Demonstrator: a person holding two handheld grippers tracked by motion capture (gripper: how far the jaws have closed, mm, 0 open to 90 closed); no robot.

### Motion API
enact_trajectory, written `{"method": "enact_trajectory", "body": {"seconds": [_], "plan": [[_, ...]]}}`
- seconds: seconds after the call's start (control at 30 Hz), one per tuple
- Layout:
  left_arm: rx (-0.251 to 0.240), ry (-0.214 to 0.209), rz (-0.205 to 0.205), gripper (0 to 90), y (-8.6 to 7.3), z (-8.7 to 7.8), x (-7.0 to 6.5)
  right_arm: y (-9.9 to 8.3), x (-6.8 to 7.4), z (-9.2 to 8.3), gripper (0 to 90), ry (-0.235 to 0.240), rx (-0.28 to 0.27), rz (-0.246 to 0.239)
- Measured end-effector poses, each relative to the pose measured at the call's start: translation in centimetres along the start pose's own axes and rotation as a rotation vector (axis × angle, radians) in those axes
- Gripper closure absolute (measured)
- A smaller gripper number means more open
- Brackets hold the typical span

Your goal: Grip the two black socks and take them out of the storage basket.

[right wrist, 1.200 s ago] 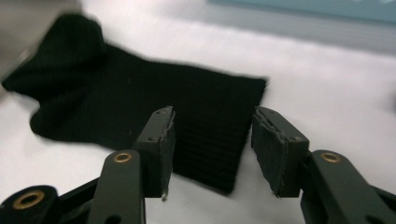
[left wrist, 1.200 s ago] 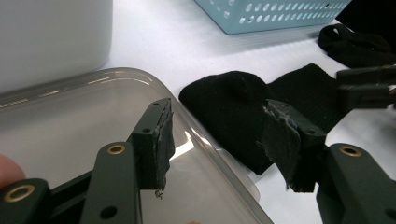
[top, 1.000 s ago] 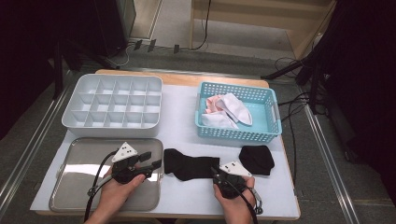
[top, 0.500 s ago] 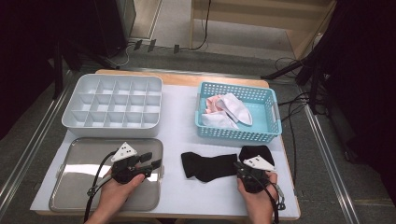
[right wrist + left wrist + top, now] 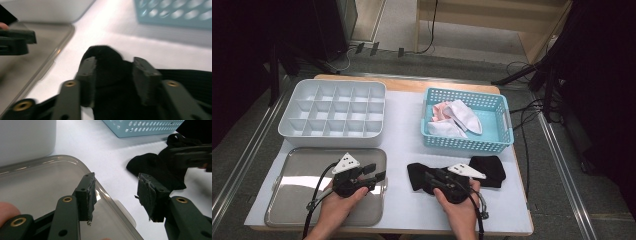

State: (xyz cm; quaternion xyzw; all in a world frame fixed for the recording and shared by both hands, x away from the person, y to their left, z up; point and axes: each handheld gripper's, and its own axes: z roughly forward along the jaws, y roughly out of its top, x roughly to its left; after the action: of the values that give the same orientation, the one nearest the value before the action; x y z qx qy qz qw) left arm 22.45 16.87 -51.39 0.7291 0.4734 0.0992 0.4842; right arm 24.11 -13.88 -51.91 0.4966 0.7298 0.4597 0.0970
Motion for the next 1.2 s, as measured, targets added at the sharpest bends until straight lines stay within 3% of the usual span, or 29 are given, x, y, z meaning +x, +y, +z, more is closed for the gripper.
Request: {"method": "enact_trajectory", "body": {"seconds": [0.03, 0.07, 0.1, 0.13, 0.2, 0.27, 0.37, 0.43, 0.5, 0.57, 0.6, 0.67, 0.7, 0.73, 0.87, 0.9, 0.93, 0.97, 1.0, 1.03, 1.07, 1.1, 1.17, 1.2], "plan": [[0.001, 0.001, -0.001, 49.3, 0.0, 0.0, 0.0, 0.0, 0.1, 0.6, 54.0, -0.019, 0.021, 0.002], [0.001, -0.003, -0.003, 49.3, 0.0, 0.0, 0.1, 0.0, 0.1, 1.5, 74.3, -0.027, 0.049, 0.018], [0.001, -0.003, -0.003, 49.2, 0.0, 0.0, 0.1, 0.0, 0.1, 1.5, 74.3, -0.027, 0.049, 0.018], [0.004, -0.002, -0.003, 49.2, 0.0, 0.0, 0.1, 0.2, 0.6, 1.7, 85.8, -0.001, 0.054, 0.008], [0.005, -0.002, -0.003, 49.2, 0.0, 0.0, 0.2, 0.3, 0.9, 1.7, 86.5, 0.008, 0.046, 0.001], [0.009, 0.0, -0.002, 48.5, 0.0, 0.1, 0.1, 1.2, 2.4, 1.8, 85.4, 0.082, 0.014, -0.019], [0.008, -0.002, -0.005, 47.5, 0.0, 0.1, 0.1, 1.8, 3.6, 2.0, 70.4, 0.222, -0.012, -0.034], [0.009, -0.011, -0.006, 46.9, 0.0, 0.2, 0.1, 2.0, 3.9, 1.9, 65.3, 0.247, -0.022, -0.042], [0.008, -0.01, -0.009, 46.3, 0.0, 0.2, 0.2, 2.3, 3.4, 0.2, 59.2, 0.195, -0.069, -0.088], [0.01, -0.012, -0.014, 45.9, 0.0, 0.2, 0.3, 2.4, 1.9, -1.7, 59.3, 0.099, -0.105, -0.112], [0.01, -0.012, -0.014, 45.9, 0.0, 0.2, 0.3, 2.4, 1.9, -1.7, 59.3, 0.099, -0.105, -0.112], [0.013, -0.013, -0.017, 45.8, 0.0, 0.3, 0.3, 2.0, -0.3, -3.7, 60.2, -0.052, -0.123, -0.141], [0.016, -0.014, -0.015, 45.8, 0.0, 0.4, 0.2, 1.1, -2.9, -5.3, 61.2, -0.168, -0.102, -0.127], [0.018, -0.017, -0.015, 45.8, 0.0, 0.5, 0.2, 1.1, -2.9, -5.3, 61.2, -0.168, -0.102, -0.127], [0.031, -0.001, -0.004, 48.2, 0.1, 1.1, -0.3, -1.5, -7.5, -8.6, 61.4, -0.281, -0.1, -0.032], [0.035, 0.005, -0.004, 48.2, 0.1, 1.2, -0.4, -1.5, -7.5, -8.6, 61.4, -0.281, -0.1, -0.032], [0.043, 0.023, 0.002, 50.1, 0.1, 1.5, -0.6, -1.7, -8.2, -9.1, 57.1, -0.332, -0.117, -0.032], [0.043, 0.023, 0.002, 51.9, 0.1, 1.5, -0.6, -1.7, -8.2, -9.1, 57.1, -0.332, -0.117, -0.032], [0.048, 0.024, 0.005, 51.9, 0.0, 1.6, -0.7, -1.7, -8.5, -9.3, 55.9, -0.362, -0.127, -0.023], [0.052, 0.027, 0.007, 53.1, 0.0, 1.7, -0.8, -1.6, -8.9, -9.3, 51.7, -0.378, -0.142, -0.013], [0.06, 0.018, 0.012, 54.4, -0.1, 1.9, -0.9, -1.1, -9.3, -9.0, 41.8, -0.402, -0.144, -0.011], [0.06, 0.018, 0.012, 54.4, -0.1, 1.9, -0.9, -1.1, -9.3, -9.0, 41.8, -0.402, -0.144, -0.011], [0.066, 0.015, 0.01, 54.4, -0.2, 2.0, -0.9, -0.6, -9.7, -8.2, 32.9, -0.423, -0.114, -0.012], [0.066, 0.012, 0.007, 54.3, -0.2, 2.0, -0.9, -0.5, -9.8, -7.7, 32.7, -0.427, -0.095, -0.005]]}}
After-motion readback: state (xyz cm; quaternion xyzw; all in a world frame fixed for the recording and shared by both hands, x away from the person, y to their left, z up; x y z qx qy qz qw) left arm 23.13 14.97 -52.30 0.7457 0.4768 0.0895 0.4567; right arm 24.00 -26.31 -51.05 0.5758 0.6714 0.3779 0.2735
